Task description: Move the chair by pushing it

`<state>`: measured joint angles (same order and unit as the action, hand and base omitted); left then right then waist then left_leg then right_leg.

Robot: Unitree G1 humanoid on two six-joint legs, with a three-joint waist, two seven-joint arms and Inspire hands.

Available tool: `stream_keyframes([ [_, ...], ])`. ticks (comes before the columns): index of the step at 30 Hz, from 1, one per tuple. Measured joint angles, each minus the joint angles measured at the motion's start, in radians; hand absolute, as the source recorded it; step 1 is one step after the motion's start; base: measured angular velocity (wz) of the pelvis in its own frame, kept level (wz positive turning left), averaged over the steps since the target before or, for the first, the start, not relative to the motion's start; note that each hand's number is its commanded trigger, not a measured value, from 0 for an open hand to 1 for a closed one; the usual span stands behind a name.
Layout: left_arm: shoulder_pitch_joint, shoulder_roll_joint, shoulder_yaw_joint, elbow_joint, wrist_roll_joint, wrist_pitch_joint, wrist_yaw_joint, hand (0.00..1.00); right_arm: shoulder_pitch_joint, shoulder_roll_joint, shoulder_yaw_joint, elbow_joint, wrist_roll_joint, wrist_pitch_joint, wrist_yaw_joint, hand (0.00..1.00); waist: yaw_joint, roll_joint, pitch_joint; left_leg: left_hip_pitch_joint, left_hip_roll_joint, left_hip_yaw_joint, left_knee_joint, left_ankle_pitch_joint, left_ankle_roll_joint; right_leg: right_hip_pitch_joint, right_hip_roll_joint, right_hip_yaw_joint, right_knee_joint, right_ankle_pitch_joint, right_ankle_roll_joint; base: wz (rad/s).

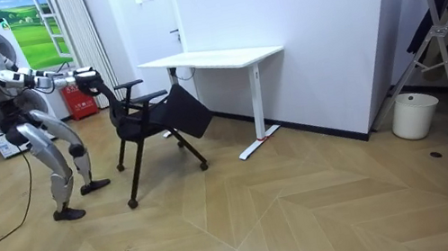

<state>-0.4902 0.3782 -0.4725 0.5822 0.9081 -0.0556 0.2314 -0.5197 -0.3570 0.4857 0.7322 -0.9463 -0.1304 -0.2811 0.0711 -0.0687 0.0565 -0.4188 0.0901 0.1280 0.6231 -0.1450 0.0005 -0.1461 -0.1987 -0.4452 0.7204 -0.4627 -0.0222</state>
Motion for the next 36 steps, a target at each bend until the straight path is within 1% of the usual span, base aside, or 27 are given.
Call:
stream_keyframes([
  [3,0.009,0.002,0.000,-0.016,0.000,0.007,-0.008,1.00,0.002,-0.004,0.001,-0.004,0.000,-0.001,-0.003,1.00,-0.006,-0.004,-0.0025,0.014,-0.017,0.013,-0.004,-0.023,0.011,0.022,-0.028,-0.012,-0.010,-0.004,0.013,0.00],
  [4,0.009,-0.003,-0.003,-0.018,0.000,0.009,-0.013,1.00,0.007,-0.005,0.001,-0.005,0.000,-0.001,-0.007,1.00,-0.018,-0.014,-0.0043,0.027,-0.034,0.019,-0.005,-0.038,0.024,0.037,-0.046,-0.014,-0.005,-0.009,0.027,0.11],
  [5,0.010,-0.006,-0.002,-0.018,0.004,0.012,-0.016,1.00,0.009,-0.005,0.001,-0.002,0.000,-0.001,-0.008,1.00,-0.016,-0.029,-0.0069,0.046,-0.057,0.032,-0.003,-0.057,0.031,0.038,-0.068,0.003,0.033,-0.017,0.042,0.04],
  [6,0.008,-0.009,0.000,-0.018,0.004,0.013,-0.020,1.00,0.008,-0.009,0.001,-0.005,0.002,0.000,-0.008,1.00,-0.015,-0.033,-0.0077,0.050,-0.071,0.041,0.018,-0.081,0.038,0.014,-0.098,0.018,0.105,-0.010,0.053,-0.12],
  [7,0.008,-0.011,0.000,-0.018,0.003,0.013,-0.021,1.00,0.008,-0.012,0.001,-0.006,0.004,0.000,-0.009,1.00,-0.015,-0.032,-0.0077,0.050,-0.072,0.048,0.034,-0.094,0.043,-0.006,-0.112,0.033,0.156,0.002,0.055,-0.06],
  [8,0.008,-0.016,-0.001,-0.018,0.002,0.014,-0.022,1.00,0.009,-0.016,0.002,-0.005,0.006,0.001,-0.009,1.00,-0.016,-0.029,-0.0069,0.053,-0.069,0.052,0.069,-0.118,0.049,-0.034,-0.131,0.055,0.241,0.040,0.054,0.00],
  [9,0.008,-0.017,-0.002,-0.018,0.003,0.014,-0.022,1.00,0.010,-0.016,0.004,-0.003,0.011,0.001,-0.006,1.00,-0.016,-0.028,-0.0065,0.058,-0.066,0.052,0.083,-0.134,0.048,-0.045,-0.136,0.067,0.276,0.062,0.051,0.00],
  [10,0.008,-0.016,-0.011,-0.017,0.002,0.019,-0.031,1.00,0.016,-0.010,0.004,0.002,0.016,0.005,-0.002,1.00,-0.016,-0.025,-0.0051,0.077,-0.064,0.048,0.101,-0.161,0.051,-0.055,-0.139,0.091,0.330,0.109,0.048,-0.03],
  [11,0.011,-0.017,-0.019,-0.012,0.000,0.021,-0.034,1.00,0.027,-0.007,0.004,0.002,0.017,0.007,-0.001,1.00,-0.016,-0.018,-0.0035,0.097,-0.065,0.030,0.107,-0.187,0.052,-0.065,-0.140,0.110,0.376,0.166,0.038,0.00],
  [12,0.012,-0.017,-0.021,-0.008,0.000,0.020,-0.034,1.00,0.032,-0.005,0.004,0.002,0.016,0.008,-0.001,1.00,-0.018,-0.014,-0.0028,0.108,-0.065,0.025,0.107,-0.194,0.054,-0.071,-0.141,0.121,0.395,0.202,0.038,0.06],
  [13,0.014,-0.016,-0.027,-0.003,0.000,0.018,-0.034,1.00,0.044,-0.003,0.005,-0.003,0.016,0.010,-0.002,1.00,-0.024,-0.006,-0.0019,0.132,-0.066,0.000,0.101,-0.204,0.058,-0.095,-0.138,0.141,0.433,0.275,0.041,0.13],
  [14,0.018,-0.015,-0.033,-0.004,-0.001,0.015,-0.032,1.00,0.052,0.004,0.005,-0.006,0.011,0.016,-0.007,1.00,-0.034,0.012,0.0005,0.140,-0.068,-0.032,0.101,-0.213,0.062,-0.119,-0.118,0.157,0.452,0.300,0.046,0.00],
  [15,0.016,-0.007,-0.031,-0.005,-0.001,0.010,-0.027,1.00,0.051,0.013,0.005,-0.007,0.010,0.020,-0.012,1.00,-0.035,0.017,0.0033,0.148,-0.067,-0.054,0.097,-0.220,0.062,-0.157,-0.092,0.166,0.455,0.257,0.056,0.00],
  [17,0.015,-0.005,-0.030,0.006,-0.001,0.006,-0.017,1.00,0.052,0.018,0.007,-0.006,0.009,0.022,-0.016,1.00,-0.032,0.025,0.0077,0.170,-0.066,-0.081,0.086,-0.227,0.055,-0.201,-0.066,0.144,0.392,0.195,0.065,0.08],
  [18,0.015,-0.005,-0.030,0.008,-0.001,0.004,-0.016,1.00,0.052,0.019,0.007,-0.007,0.008,0.023,-0.016,1.00,-0.032,0.024,0.0068,0.175,-0.066,-0.084,0.081,-0.229,0.052,-0.221,-0.058,0.147,0.353,0.187,0.065,0.22],
  [20,0.015,-0.007,-0.029,0.019,-0.002,0.001,-0.016,1.00,0.050,0.024,0.010,-0.009,0.002,0.031,-0.016,1.00,-0.028,0.014,0.0041,0.207,-0.067,-0.088,0.064,-0.236,0.029,-0.263,-0.028,0.170,0.099,0.191,0.060,0.16],
  [21,0.017,-0.007,-0.029,0.022,-0.003,0.001,-0.016,1.00,0.050,0.026,0.011,-0.006,0.000,0.032,-0.016,1.00,-0.028,0.014,0.0046,0.218,-0.067,-0.093,0.063,-0.245,0.023,-0.261,-0.023,0.175,0.024,0.203,0.057,0.30],
  [22,0.022,-0.008,-0.029,0.026,-0.007,0.000,-0.016,1.00,0.050,0.031,0.011,-0.005,-0.004,0.031,-0.015,1.00,-0.039,0.014,0.0052,0.231,-0.065,-0.114,0.069,-0.267,0.012,-0.247,-0.012,0.192,-0.075,0.261,0.049,0.47],
  [23,0.024,-0.010,-0.024,0.026,-0.010,0.003,-0.016,1.00,0.050,0.032,0.012,-0.004,-0.005,0.031,-0.015,1.00,-0.041,0.007,-0.0043,0.238,-0.056,-0.132,0.076,-0.282,-0.011,-0.230,0.002,0.181,-0.075,0.286,0.024,0.59],
  [24,0.017,-0.012,-0.018,0.023,-0.010,0.003,-0.016,1.00,0.039,0.028,0.012,-0.003,-0.001,0.031,-0.015,1.00,-0.040,0.011,-0.0034,0.237,-0.034,-0.134,0.083,-0.288,-0.036,-0.221,0.009,0.150,-0.067,0.283,-0.002,0.43],
  [25,0.010,-0.012,-0.017,0.022,-0.010,0.003,-0.016,1.00,0.031,0.027,0.012,-0.001,0.003,0.032,-0.013,1.00,-0.039,0.009,-0.0029,0.237,-0.024,-0.133,0.082,-0.287,-0.051,-0.221,0.010,0.135,-0.059,0.276,-0.020,0.39],
  [27,-0.013,-0.027,-0.018,0.025,-0.009,0.021,-0.016,1.00,0.004,0.011,0.012,0.006,0.012,0.032,-0.006,1.00,-0.040,0.009,-0.0030,0.235,0.009,-0.129,0.067,-0.284,-0.082,-0.219,0.012,0.095,-0.033,0.242,-0.054,0.37],
  [29,-0.023,-0.036,-0.011,0.024,-0.002,0.032,-0.016,1.00,-0.013,0.009,0.012,0.006,0.012,0.033,0.003,1.00,-0.041,0.007,-0.0026,0.236,0.023,-0.122,0.054,-0.278,-0.097,-0.221,0.012,0.080,-0.016,0.219,-0.072,0.25],
  [30,-0.026,-0.039,-0.008,0.024,-0.002,0.036,-0.016,1.00,-0.017,0.005,0.012,0.006,0.012,0.033,0.005,1.00,-0.042,0.005,-0.0025,0.237,0.025,-0.122,0.051,-0.276,-0.102,-0.222,0.012,0.078,-0.008,0.208,-0.074,0.23],
  [33,-0.027,-0.044,0.009,0.018,0.002,0.044,-0.016,1.00,-0.031,0.001,0.009,0.005,0.005,0.034,0.013,1.00,-0.040,0.004,-0.0029,0.237,0.054,-0.108,0.061,-0.271,-0.109,-0.214,0.020,0.054,0.014,0.161,-0.083,0.16],
  [34,-0.025,-0.044,0.010,0.017,0.002,0.047,-0.016,1.00,-0.031,0.003,0.008,0.005,0.005,0.034,0.020,1.00,-0.041,0.001,-0.0025,0.233,0.064,-0.107,0.093,-0.269,-0.111,-0.203,0.022,0.045,0.031,0.143,-0.092,0.25],
  [36,-0.030,-0.044,0.008,0.022,0.002,0.050,-0.016,1.00,-0.031,0.006,0.005,0.005,0.007,0.034,0.033,1.00,-0.041,-0.003,-0.0028,0.183,0.098,-0.109,0.226,-0.250,-0.099,-0.184,0.027,0.018,0.073,0.093,-0.106,0.27],
])
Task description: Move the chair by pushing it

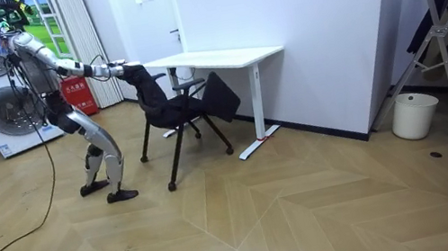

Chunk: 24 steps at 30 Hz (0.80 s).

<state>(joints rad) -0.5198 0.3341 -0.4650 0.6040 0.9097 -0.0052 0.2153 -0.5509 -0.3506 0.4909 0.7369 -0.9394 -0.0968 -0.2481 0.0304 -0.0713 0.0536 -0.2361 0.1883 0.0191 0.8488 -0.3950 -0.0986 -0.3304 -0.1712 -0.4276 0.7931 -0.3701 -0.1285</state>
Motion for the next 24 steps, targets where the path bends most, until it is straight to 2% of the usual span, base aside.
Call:
stream_keyframes([
  [1,-0.003,0.001,0.000,0.001,0.000,0.000,0.000,1.00,-0.001,0.000,0.000,0.001,0.001,0.000,0.000,1.00,0.002,-0.003,0.0000,-0.016,0.008,0.000,0.032,0.011,0.005,0.002,0.000,-0.005,0.009,-0.010,-0.004,0.21],
  [2,-0.008,0.003,0.000,0.001,0.000,0.000,0.000,1.00,-0.006,0.001,-0.002,0.002,0.004,-0.002,0.000,1.00,0.003,-0.007,0.0013,-0.054,0.017,-0.004,0.102,0.045,0.021,0.003,-0.001,-0.018,0.024,-0.028,-0.013,0.15],
  [3,-0.010,0.003,0.001,0.001,0.000,0.001,0.000,1.00,-0.008,0.001,-0.002,0.003,0.005,-0.002,0.000,1.00,0.003,-0.007,0.0021,-0.073,0.022,-0.009,0.136,0.068,0.026,0.008,-0.001,-0.026,0.027,-0.034,-0.017,0.20],
  [4,-0.011,0.000,-0.003,0.004,0.000,0.005,-0.001,1.00,-0.008,0.005,-0.003,0.012,0.005,-0.004,-0.001,1.00,0.001,-0.010,0.0039,-0.105,0.031,-0.017,0.196,0.125,0.032,0.029,-0.003,-0.047,0.027,-0.045,-0.026,0.25],
  [5,-0.010,0.000,-0.011,0.005,0.000,0.008,-0.002,1.00,-0.008,0.006,-0.002,0.024,0.008,-0.013,-0.001,1.00,0.000,-0.019,0.0098,-0.129,0.031,-0.033,0.244,0.189,0.034,0.049,-0.003,-0.057,0.027,-0.060,-0.023,0.28],
  [6,-0.009,0.000,-0.014,0.004,0.000,0.011,-0.002,1.00,-0.007,0.007,-0.002,0.027,0.009,-0.014,0.000,1.00,0.000,-0.024,0.0122,-0.141,0.029,-0.040,0.264,0.221,0.033,0.058,-0.003,-0.059,0.027,-0.068,-0.020,0.28],
  [7,-0.007,0.000,-0.022,0.003,0.001,0.017,-0.002,1.00,-0.007,0.008,-0.002,0.030,0.009,-0.016,0.002,1.00,-0.001,-0.027,0.0137,-0.163,0.030,-0.052,0.296,0.273,0.033,0.072,-0.002,-0.071,0.026,-0.082,-0.017,0.20],
  [8,-0.007,0.000,-0.021,0.002,0.001,0.021,-0.002,1.00,-0.007,0.007,-0.002,0.029,0.009,-0.017,0.001,1.00,-0.001,-0.027,0.0137,-0.181,0.032,-0.051,0.310,0.302,0.034,0.078,-0.004,-0.080,0.026,-0.090,-0.023,0.20],
  [10,-0.004,-0.006,-0.021,0.002,0.000,0.026,-0.001,1.00,-0.007,0.005,-0.002,0.029,0.009,-0.019,0.003,1.00,-0.002,-0.028,0.0142,-0.199,0.024,-0.045,0.306,0.296,0.033,0.091,-0.005,-0.082,0.025,-0.094,-0.035,0.10],
  [12,0.002,-0.006,-0.019,0.000,-0.002,0.029,0.000,1.00,-0.007,0.005,-0.002,0.029,0.007,-0.019,0.007,1.00,0.001,-0.024,0.0146,-0.217,0.023,-0.018,0.274,0.282,0.048,0.106,-0.005,-0.092,0.023,-0.101,-0.040,0.00],
  [15,0.017,-0.011,-0.016,-0.010,0.002,0.037,0.008,1.00,-0.007,0.004,-0.002,0.028,-0.002,-0.023,0.010,1.00,0.001,-0.022,0.0151,-0.244,-0.037,0.024,0.114,0.259,0.048,0.131,-0.005,-0.093,0.004,-0.111,-0.034,0.03],
  [18,0.040,-0.012,-0.016,-0.034,0.002,0.050,0.010,1.00,0.001,0.005,-0.002,0.027,-0.008,-0.024,0.001,1.00,-0.001,-0.017,0.0163,-0.245,-0.076,0.075,-0.026,0.262,0.051,0.158,-0.002,-0.096,-0.014,-0.114,-0.027,0.00],
  [19,0.050,-0.012,-0.017,-0.045,0.002,0.055,0.010,1.00,0.007,0.004,-0.002,0.021,-0.010,-0.024,-0.001,1.00,-0.001,-0.015,0.0155,-0.245,-0.086,0.116,-0.090,0.264,0.052,0.170,-0.001,-0.096,-0.019,-0.117,-0.023,0.00],
  [20,0.053,-0.014,-0.020,-0.047,0.002,0.062,0.010,1.00,0.011,0.004,-0.001,0.019,-0.012,-0.024,-0.001,1.00,0.000,-0.012,0.0138,-0.241,-0.099,0.147,-0.155,0.277,0.063,0.183,0.001,-0.097,-0.022,-0.122,-0.017,0.00],
  [21,0.054,-0.015,-0.020,-0.049,0.002,0.064,0.009,1.00,0.012,0.001,-0.001,0.018,-0.012,-0.023,-0.002,1.00,0.000,-0.008,0.0117,-0.239,-0.101,0.160,-0.186,0.286,0.072,0.189,0.006,-0.099,-0.027,-0.123,-0.015,0.00],
  [22,0.055,-0.014,-0.022,-0.054,0.002,0.066,0.007,1.00,0.013,0.002,-0.001,0.018,-0.012,-0.022,-0.004,1.00,0.001,-0.004,0.0100,-0.233,-0.110,0.179,-0.243,0.310,0.077,0.200,0.012,-0.100,-0.030,-0.128,-0.008,-0.04],
  [23,0.057,-0.014,-0.024,-0.057,0.003,0.068,0.007,1.00,0.015,0.003,0.000,0.018,-0.012,-0.020,-0.003,1.00,0.005,-0.003,0.0100,-0.218,-0.126,0.181,-0.282,0.342,0.101,0.214,0.013,-0.097,-0.029,-0.137,0.000,-0.07],
  [24,0.060,-0.014,-0.023,-0.059,0.005,0.069,0.007,1.00,0.015,0.004,0.000,0.018,-0.012,-0.018,-0.002,1.00,0.007,-0.003,0.0099,-0.207,-0.134,0.177,-0.287,0.364,0.111,0.222,0.014,-0.095,-0.030,-0.142,0.005,-0.04],
])
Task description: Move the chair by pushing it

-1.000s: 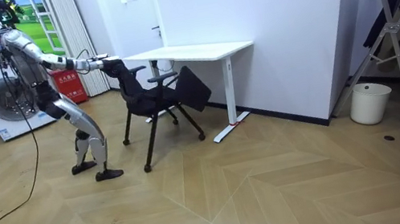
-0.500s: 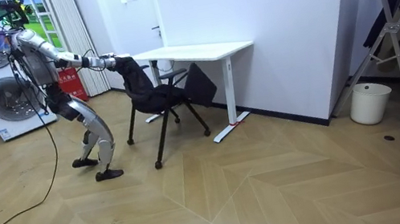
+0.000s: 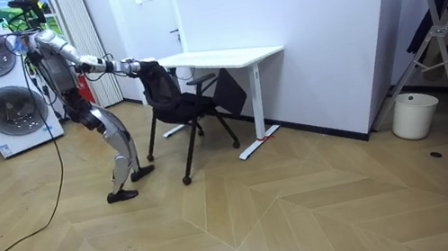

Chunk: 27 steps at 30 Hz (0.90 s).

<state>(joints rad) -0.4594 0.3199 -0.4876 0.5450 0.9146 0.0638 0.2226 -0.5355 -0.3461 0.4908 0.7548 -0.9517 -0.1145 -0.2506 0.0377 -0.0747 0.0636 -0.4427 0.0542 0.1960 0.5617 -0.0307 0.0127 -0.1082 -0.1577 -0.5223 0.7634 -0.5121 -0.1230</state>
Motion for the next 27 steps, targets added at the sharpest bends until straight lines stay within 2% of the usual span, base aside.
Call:
stream_keyframes([
  [1,0.003,0.001,0.001,-0.004,0.002,0.001,0.000,1.00,0.002,0.001,0.000,0.000,0.000,0.000,-0.004,1.00,-0.001,-0.003,-0.0001,0.010,-0.015,-0.008,0.002,0.009,0.028,0.012,-0.003,0.003,-0.005,-0.007,0.013,0.00],
  [3,0.012,0.011,0.004,-0.028,0.003,0.005,-0.004,1.00,0.007,0.001,0.000,-0.014,0.002,0.004,-0.013,1.00,0.000,-0.011,-0.0019,0.012,-0.016,-0.009,0.008,0.005,0.035,0.019,-0.006,0.006,-0.021,-0.007,0.022,-0.03],
  [4,0.024,0.025,0.008,-0.061,0.003,0.014,-0.012,1.00,0.007,0.003,0.000,-0.025,0.002,0.004,-0.017,1.00,0.002,-0.016,-0.0020,0.009,-0.017,-0.010,0.018,-0.005,0.050,0.018,-0.005,0.011,-0.024,-0.010,0.027,-0.09],
  [5,0.030,0.032,0.015,-0.080,0.005,0.018,-0.021,1.00,0.007,0.005,0.001,-0.032,0.002,0.005,-0.018,1.00,0.002,-0.020,-0.0048,0.003,-0.015,-0.011,0.032,-0.017,0.055,0.018,-0.003,0.015,-0.026,-0.013,0.031,-0.15],
  [7,0.039,0.033,0.036,-0.093,0.023,0.015,-0.034,1.00,0.007,0.011,0.001,-0.043,-0.001,0.014,-0.012,1.00,0.021,-0.026,-0.0079,0.000,-0.015,-0.011,0.048,-0.032,0.045,0.019,0.002,0.030,-0.036,-0.013,0.032,-0.20],
  [12,0.097,0.052,0.084,-0.177,0.052,0.016,-0.059,1.00,0.019,0.020,-0.001,-0.093,-0.023,0.026,0.007,1.00,0.020,-0.036,-0.0099,-0.012,-0.014,-0.016,0.085,-0.063,0.039,0.022,0.003,0.043,-0.040,-0.023,0.041,-0.08],
  [14,0.125,0.062,0.086,-0.214,0.060,0.022,-0.070,1.00,0.045,0.019,-0.002,-0.122,-0.021,0.031,0.013,1.00,0.025,-0.053,-0.0215,-0.006,-0.017,-0.006,0.091,-0.085,0.040,0.029,-0.002,0.047,-0.040,-0.033,0.048,-0.02],
  [17,0.154,0.066,0.086,-0.243,0.072,0.028,-0.089,1.00,0.074,0.024,-0.002,-0.131,-0.017,0.031,0.014,1.00,0.031,-0.061,-0.0277,0.027,-0.017,-0.001,0.095,-0.129,0.043,0.066,-0.002,0.049,-0.053,-0.041,0.057,-0.06],
  [19,0.164,0.066,0.082,-0.251,0.072,0.029,-0.098,1.00,0.096,0.019,-0.001,-0.149,-0.016,0.036,0.014,1.00,0.036,-0.065,-0.0304,0.042,-0.029,0.004,0.092,-0.147,0.047,0.077,-0.018,0.047,-0.040,-0.046,0.068,-0.03],
  [20,0.167,0.062,0.081,-0.251,0.072,0.026,-0.101,1.00,0.108,0.013,-0.001,-0.160,-0.016,0.040,0.013,0.80,0.042,-0.065,-0.0305,0.048,-0.035,0.009,0.101,-0.172,0.049,0.071,-0.043,0.032,0.012,-0.044,0.077,-0.04],
  [21,0.170,0.059,0.082,-0.249,0.072,0.026,-0.104,1.00,0.114,0.011,-0.001,-0.166,-0.015,0.044,0.014,0.64,0.042,-0.064,-0.0306,0.051,-0.039,0.012,0.119,-0.190,0.056,0.057,-0.073,0.024,0.089,-0.027,0.107,0.00],
  [22,0.171,0.059,0.080,-0.247,0.072,0.025,-0.105,1.00,0.118,0.010,0.000,-0.166,-0.011,0.044,0.017,0.54,0.041,-0.064,-0.0307,0.055,-0.041,0.011,0.130,-0.199,0.057,0.051,-0.087,0.026,0.126,-0.016,0.117,0.10],
  [23,0.173,0.055,0.076,-0.247,0.075,0.022,-0.106,1.00,0.129,0.006,0.002,-0.174,0.004,0.043,0.020,0.31,0.042,-0.067,-0.0318,0.061,-0.049,0.009,0.145,-0.214,0.058,0.040,-0.109,0.032,0.184,0.001,0.127,0.10],
  [24,0.172,0.052,0.075,-0.249,0.077,0.022,-0.106,1.00,0.131,0.002,0.003,-0.180,0.011,0.042,0.020,0.09,0.042,-0.067,-0.0323,0.060,-0.051,0.005,0.154,-0.228,0.066,0.016,-0.127,0.046,0.239,0.024,0.130,0.08],
  [25,0.172,0.050,0.077,-0.250,0.079,0.022,-0.106,1.00,0.131,0.001,0.003,-0.180,0.012,0.042,0.017,0.03,0.042,-0.067,-0.0324,0.059,-0.050,0.004,0.157,-0.231,0.067,0.004,-0.132,0.056,0.259,0.036,0.127,0.05],
  [26,0.170,0.044,0.078,-0.250,0.086,0.022,-0.105,1.00,0.131,0.003,0.002,-0.180,0.018,0.043,0.013,0.58,0.042,-0.064,-0.0324,0.056,-0.048,0.001,0.166,-0.241,0.071,-0.006,-0.136,0.059,0.282,0.056,0.114,0.05],
  [27,0.169,0.042,0.079,-0.250,0.092,0.020,-0.106,1.00,0.131,0.004,0.001,-0.179,0.023,0.046,0.013,0.61,0.042,-0.063,-0.0325,0.055,-0.048,-0.002,0.170,-0.243,0.070,-0.008,-0.137,0.059,0.287,0.063,0.113,0.08],
])
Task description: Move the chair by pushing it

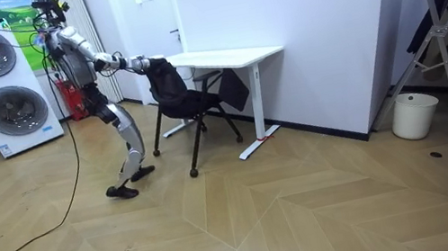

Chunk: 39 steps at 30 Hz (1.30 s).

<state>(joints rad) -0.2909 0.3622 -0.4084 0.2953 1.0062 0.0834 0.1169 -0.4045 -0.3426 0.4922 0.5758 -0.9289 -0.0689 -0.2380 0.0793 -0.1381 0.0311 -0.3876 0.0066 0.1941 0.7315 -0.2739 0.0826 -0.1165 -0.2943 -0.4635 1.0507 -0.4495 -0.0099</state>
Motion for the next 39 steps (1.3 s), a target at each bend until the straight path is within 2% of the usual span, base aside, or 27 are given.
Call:
stream_keyframes([
  [1,-0.005,-0.002,0.002,0.001,0.009,-0.004,0.000,1.00,0.000,0.001,-0.004,0.000,0.008,0.006,-0.004,0.72,0.000,0.004,0.0024,-0.003,0.000,-0.006,0.002,-0.004,0.003,-0.006,-0.001,-0.003,0.008,0.017,-0.001,0.10],
  [2,-0.007,-0.010,0.000,0.001,0.011,-0.004,0.002,1.00,-0.001,0.001,-0.006,0.000,0.013,0.014,-0.010,1.00,-0.002,0.014,0.0042,-0.002,0.003,-0.014,0.002,-0.009,0.007,-0.007,0.004,-0.007,0.006,0.036,0.001,0.19],
  [3,-0.015,-0.019,-0.004,0.014,0.011,-0.005,0.000,1.00,-0.001,0.000,-0.006,0.000,0.018,0.029,-0.017,1.00,-0.009,0.035,0.0037,0.001,0.004,-0.036,0.000,-0.010,0.010,-0.010,0.023,-0.001,0.005,0.067,0.006,0.20],
  [4,-0.024,-0.020,-0.008,0.025,0.011,-0.008,0.001,1.00,-0.001,-0.001,-0.005,0.001,0.020,0.037,-0.022,1.00,-0.009,0.046,0.0067,0.004,0.004,-0.048,-0.004,-0.011,0.011,-0.025,0.031,0.012,0.010,0.090,0.013,0.04],
  [5,-0.037,-0.030,-0.008,0.046,0.009,-0.021,0.003,1.00,-0.006,0.000,-0.005,0.010,0.020,0.050,-0.034,1.00,0.008,0.066,0.0100,0.010,-0.001,-0.069,-0.021,-0.007,0.014,-0.068,0.052,0.067,0.026,0.099,0.027,-0.24],
  [6,-0.038,-0.031,-0.003,0.051,0.008,-0.024,0.007,1.00,-0.014,0.005,-0.005,0.021,0.019,0.055,-0.043,1.00,0.016,0.066,0.0096,0.014,-0.002,-0.069,-0.032,-0.005,0.014,-0.092,0.056,0.086,0.019,0.079,0.036,-0.54],
  [7,-0.039,-0.035,0.009,0.067,0.008,-0.036,0.026,1.00,-0.035,0.016,-0.004,0.046,0.015,0.056,-0.064,1.00,0.032,0.080,0.0186,0.022,-0.002,-0.077,-0.049,0.000,0.012,-0.133,0.061,0.107,-0.025,0.042,0.035,-0.43],
  [8,-0.046,-0.036,0.017,0.086,0.006,-0.048,0.046,1.00,-0.046,0.025,-0.001,0.064,0.000,0.052,-0.086,1.00,0.040,0.094,0.0274,0.027,-0.007,-0.105,-0.067,0.011,0.008,-0.166,0.074,0.129,-0.108,0.035,0.034,-0.21],
  [9,-0.048,-0.035,0.022,0.095,0.005,-0.056,0.053,1.00,-0.046,0.029,-0.001,0.070,-0.009,0.050,-0.098,1.00,0.042,0.092,0.0265,0.029,-0.013,-0.115,-0.082,0.019,0.004,-0.182,0.073,0.140,-0.157,0.036,0.035,0.27],
  [10,-0.060,-0.030,0.026,0.112,0.004,-0.070,0.068,1.00,-0.046,0.031,-0.001,0.075,-0.015,0.041,-0.118,1.00,0.037,0.083,0.0278,0.029,-0.023,-0.138,-0.098,0.031,-0.004,-0.206,0.075,0.166,-0.265,0.048,0.041,0.56],
  [11,-0.071,-0.021,0.032,0.120,0.004,-0.079,0.072,1.00,-0.044,0.033,0.000,0.073,-0.015,0.030,-0.132,1.00,0.027,0.078,0.0269,0.015,-0.027,-0.168,-0.092,0.032,-0.016,-0.224,0.086,0.187,-0.346,0.092,0.041,0.68],
  [12,-0.073,-0.011,0.034,0.121,0.003,-0.083,0.074,1.00,-0.042,0.039,0.000,0.072,-0.016,0.025,-0.139,1.00,0.019,0.073,0.0249,0.007,-0.029,-0.182,-0.086,0.035,-0.028,-0.220,0.088,0.186,-0.357,0.113,0.035,0.73],
  [13,-0.075,0.016,0.034,0.124,-0.007,-0.092,0.083,1.00,-0.041,0.048,0.004,0.072,-0.024,0.012,-0.148,1.00,0.000,0.060,0.0224,-0.003,-0.031,-0.194,-0.084,0.040,-0.044,-0.206,0.091,0.162,-0.370,0.161,0.013,0.62],
  [14,-0.077,0.028,0.034,0.132,-0.013,-0.100,0.090,1.00,-0.041,0.055,0.006,0.075,-0.033,0.007,-0.153,1.00,-0.007,0.062,0.0230,-0.004,-0.027,-0.209,-0.084,0.041,-0.058,-0.193,0.096,0.134,-0.379,0.158,0.004,0.47],
  [15,-0.077,0.031,0.034,0.133,-0.014,-0.102,0.090,0.64,-0.041,0.057,0.006,0.076,-0.038,0.006,-0.156,0.91,-0.007,0.064,0.0238,-0.004,-0.020,-0.212,-0.086,0.042,-0.063,-0.187,0.098,0.118,-0.385,0.159,-0.004,0.26],
  [16,-0.081,0.033,0.034,0.140,-0.012,-0.108,0.092,0.09,-0.041,0.058,0.007,0.078,-0.047,0.004,-0.163,0.57,-0.008,0.070,0.0257,-0.004,-0.016,-0.227,-0.096,0.046,-0.071,-0.176,0.101,0.093,-0.401,0.160,-0.013,0.25],
  [17,-0.089,0.033,0.034,0.147,-0.011,-0.110,0.093,0.00,-0.041,0.057,0.007,0.079,-0.052,0.004,-0.167,0.11,-0.017,0.071,0.0254,-0.008,-0.016,-0.239,-0.109,0.055,-0.078,-0.172,0.101,0.075,-0.412,0.163,-0.017,0.35],
  [18,-0.097,0.030,0.033,0.151,-0.009,-0.110,0.094,0.00,-0.041,0.058,0.007,0.078,-0.053,0.003,-0.174,0.00,-0.020,0.072,0.0253,-0.014,-0.016,-0.246,-0.121,0.067,-0.081,-0.173,0.101,0.062,-0.420,0.166,-0.020,0.30],
  [21,-0.100,0.002,0.037,0.152,0.010,-0.090,0.093,0.00,-0.042,0.051,0.005,0.078,-0.045,0.005,-0.174,0.00,-0.020,0.074,0.0243,-0.017,-0.014,-0.255,-0.140,0.086,-0.089,-0.167,0.098,0.033,-0.438,0.174,-0.026,0.15],
  [23,-0.100,-0.040,0.054,0.151,0.010,-0.053,0.077,0.00,-0.046,0.050,0.003,0.076,-0.006,0.013,-0.149,0.00,-0.016,0.073,0.0229,-0.009,-0.016,-0.263,-0.163,0.097,-0.090,-0.154,0.094,0.012,-0.453,0.179,-0.027,0.14],
  [26,-0.101,-0.076,0.065,0.144,0.009,-0.037,0.067,0.00,-0.056,0.059,-0.007,0.072,0.032,0.030,-0.111,0.00,-0.010,0.064,0.0171,-0.005,-0.019,-0.266,-0.198,0.120,-0.096,-0.153,0.079,-0.014,-0.465,0.180,-0.026,0.12],
  [29,-0.100,-0.098,0.069,0.143,0.009,-0.032,0.063,0.00,-0.060,0.068,-0.007,0.068,0.040,0.051,-0.067,0.00,0.003,0.055,0.0110,0.011,-0.019,-0.272,-0.228,0.137,-0.102,-0.137,0.078,-0.033,-0.480,0.188,-0.027,0.06],
  [32,-0.095,-0.120,0.069,0.143,0.008,-0.014,0.044,0.00,-0.059,0.072,-0.006,0.067,0.039,0.059,-0.014,0.00,0.006,0.053,0.0105,0.047,-0.017,-0.283,-0.265,0.151,-0.109,-0.101,0.091,-0.041,-0.513,0.196,-0.027,0.12],
  [36,-0.074,-0.119,0.069,0.093,0.009,0.001,0.020,0.00,-0.060,0.075,-0.006,0.029,0.029,0.067,0.041,0.00,0.011,0.050,0.0082,0.050,-0.013,-0.298,-0.284,0.158,-0.117,-0.093,0.104,-0.051,-0.536,0.202,-0.030,0.06],
  [39,-0.039,-0.118,0.070,0.034,0.014,0.002,0.008,0.00,-0.060,0.075,-0.008,-0.008,0.020,0.069,0.086,0.00,0.009,0.049,0.0050,0.059,-0.010,-0.306,-0.316,0.180,-0.123,-0.087,0.117,-0.060,-0.569,0.220,-0.033,0.08],
])
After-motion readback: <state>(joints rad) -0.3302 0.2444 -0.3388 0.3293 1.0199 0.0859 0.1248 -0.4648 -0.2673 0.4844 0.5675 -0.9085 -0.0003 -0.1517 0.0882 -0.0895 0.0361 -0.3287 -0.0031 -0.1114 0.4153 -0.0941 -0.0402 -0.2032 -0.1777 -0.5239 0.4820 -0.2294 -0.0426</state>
